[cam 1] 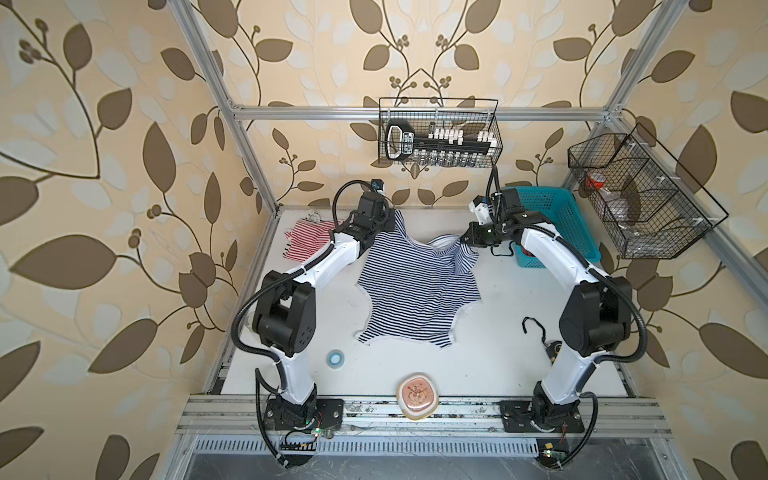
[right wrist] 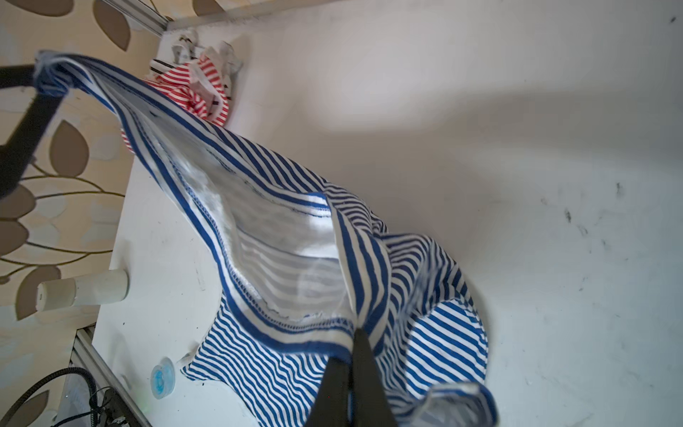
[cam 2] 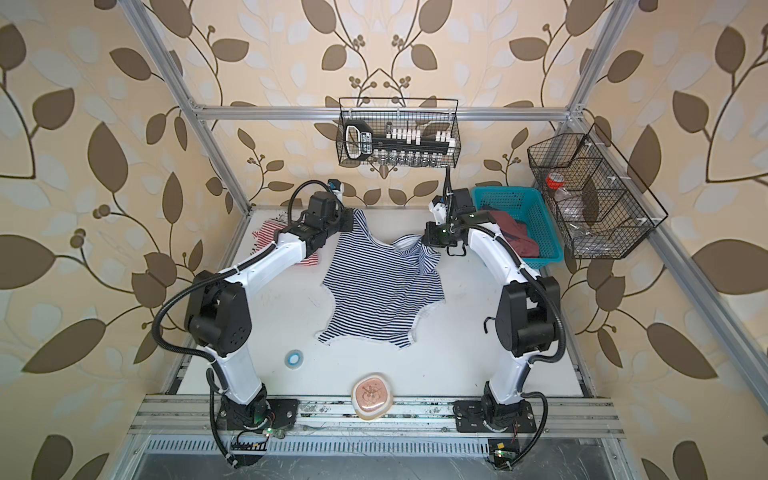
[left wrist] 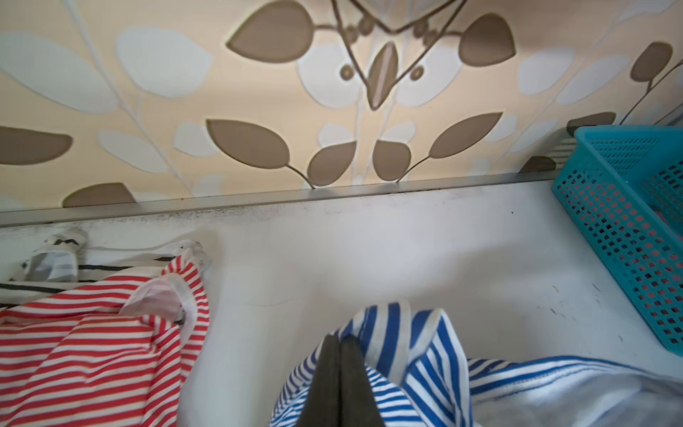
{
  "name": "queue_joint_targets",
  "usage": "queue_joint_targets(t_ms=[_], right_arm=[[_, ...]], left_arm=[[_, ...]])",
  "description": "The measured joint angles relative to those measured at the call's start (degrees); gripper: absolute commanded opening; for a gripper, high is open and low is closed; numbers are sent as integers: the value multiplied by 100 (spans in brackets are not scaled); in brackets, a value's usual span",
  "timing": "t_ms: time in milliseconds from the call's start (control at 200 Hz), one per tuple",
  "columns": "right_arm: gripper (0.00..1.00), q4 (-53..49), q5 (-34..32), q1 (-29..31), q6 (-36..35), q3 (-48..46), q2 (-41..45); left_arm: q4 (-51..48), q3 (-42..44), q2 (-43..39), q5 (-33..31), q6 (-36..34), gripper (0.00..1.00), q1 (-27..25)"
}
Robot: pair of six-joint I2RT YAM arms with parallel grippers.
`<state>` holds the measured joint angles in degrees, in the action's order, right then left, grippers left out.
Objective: Fold and stack the tank tops
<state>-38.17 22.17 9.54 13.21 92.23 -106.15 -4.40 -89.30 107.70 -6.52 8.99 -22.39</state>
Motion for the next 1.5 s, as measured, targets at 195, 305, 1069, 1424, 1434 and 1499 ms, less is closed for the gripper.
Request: queue_joint_targets(t_ms=[195, 305, 1069, 1424, 1434, 1499], right_arm=[[0, 229, 122, -131, 186, 256, -570], [4, 328, 184, -181, 278, 678, -944], [54, 691, 131, -533, 920, 1764, -1978], [2, 1025, -304, -17, 330, -737, -256], [0, 1027, -308, 24, 256, -767, -256], [0, 1016, -352, 262, 144, -1032, -262]], left_arm=[[-39, -981, 1084, 61, 184, 0, 68], [-103, -1502, 1567, 59, 321, 0, 105], [-17, -1882, 2225, -595, 1462, 69, 334], [-1117, 409, -435, 549, 2181, 20, 50], [-1178, 409, -442, 577, 2240, 19, 13], [-1517, 413, -389, 726, 2262, 8, -175]])
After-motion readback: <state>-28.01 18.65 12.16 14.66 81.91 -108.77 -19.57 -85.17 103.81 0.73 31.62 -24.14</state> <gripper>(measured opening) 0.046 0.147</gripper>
